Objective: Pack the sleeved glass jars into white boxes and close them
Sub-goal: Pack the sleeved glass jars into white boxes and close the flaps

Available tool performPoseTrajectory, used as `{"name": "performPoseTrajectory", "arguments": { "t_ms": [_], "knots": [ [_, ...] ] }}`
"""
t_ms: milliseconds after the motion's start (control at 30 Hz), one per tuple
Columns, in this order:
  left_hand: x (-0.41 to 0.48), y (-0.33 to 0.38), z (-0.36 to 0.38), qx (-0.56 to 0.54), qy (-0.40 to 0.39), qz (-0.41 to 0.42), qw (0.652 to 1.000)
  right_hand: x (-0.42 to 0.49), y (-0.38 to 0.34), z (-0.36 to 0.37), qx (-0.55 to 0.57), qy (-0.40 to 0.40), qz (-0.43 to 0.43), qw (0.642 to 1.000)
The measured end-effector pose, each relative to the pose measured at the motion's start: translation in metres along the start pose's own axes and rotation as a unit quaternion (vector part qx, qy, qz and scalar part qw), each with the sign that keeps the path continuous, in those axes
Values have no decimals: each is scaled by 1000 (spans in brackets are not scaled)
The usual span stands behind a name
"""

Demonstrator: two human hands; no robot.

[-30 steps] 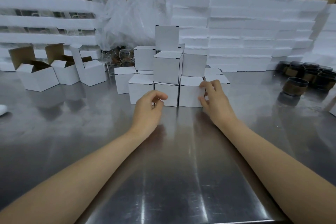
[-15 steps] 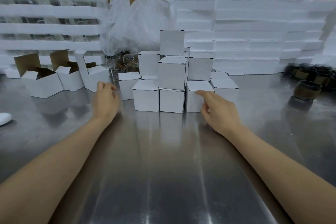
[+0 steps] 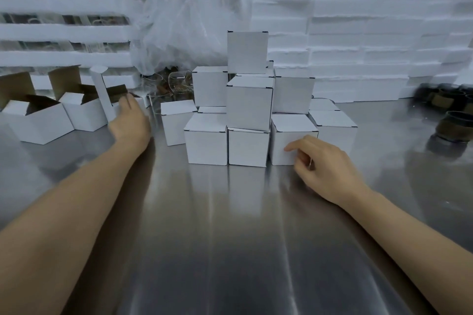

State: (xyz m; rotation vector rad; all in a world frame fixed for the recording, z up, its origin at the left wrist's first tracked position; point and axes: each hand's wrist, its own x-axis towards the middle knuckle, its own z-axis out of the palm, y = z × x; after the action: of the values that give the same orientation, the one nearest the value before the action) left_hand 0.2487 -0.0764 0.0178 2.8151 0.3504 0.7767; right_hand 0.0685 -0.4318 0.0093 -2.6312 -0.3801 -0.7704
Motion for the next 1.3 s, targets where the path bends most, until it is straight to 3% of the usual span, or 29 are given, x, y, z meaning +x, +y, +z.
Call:
{"name": "performPoseTrajectory", "arguments": {
  "t_ms": [233,367,533,667,767,867,967,1033,1133,1300],
  "knots": [
    [-34,-1,-21,26,39,22,999,0,5,3,12,1,-7,1000],
    [-68,-8,-28,-138,81,-14,987,-2,2,2,18,-5,1,1000],
    [-89,0,-45,-436,221,-31,872,-5,-1,-2,37,-6,3,999],
    [-122,46,-82,-555,253,107,785,-6,-1,-3,71,25,11,997],
    [-159,80,-95,-514,184,296,784,-6,-5,-9,176,93,36,979],
    [-182,94,-90,-422,148,471,760,-6,-15,-21,308,150,71,937],
    [-185,88,-81,-325,101,581,740,-6,-24,-32,390,127,95,907],
    [-185,83,-79,-277,84,602,744,-5,-30,-36,427,71,110,895],
    [-185,83,-81,-242,81,586,769,-4,-38,-36,394,9,97,914],
    [-189,88,-77,-280,64,513,809,-6,-41,-37,409,-9,120,905]
  ]
}}
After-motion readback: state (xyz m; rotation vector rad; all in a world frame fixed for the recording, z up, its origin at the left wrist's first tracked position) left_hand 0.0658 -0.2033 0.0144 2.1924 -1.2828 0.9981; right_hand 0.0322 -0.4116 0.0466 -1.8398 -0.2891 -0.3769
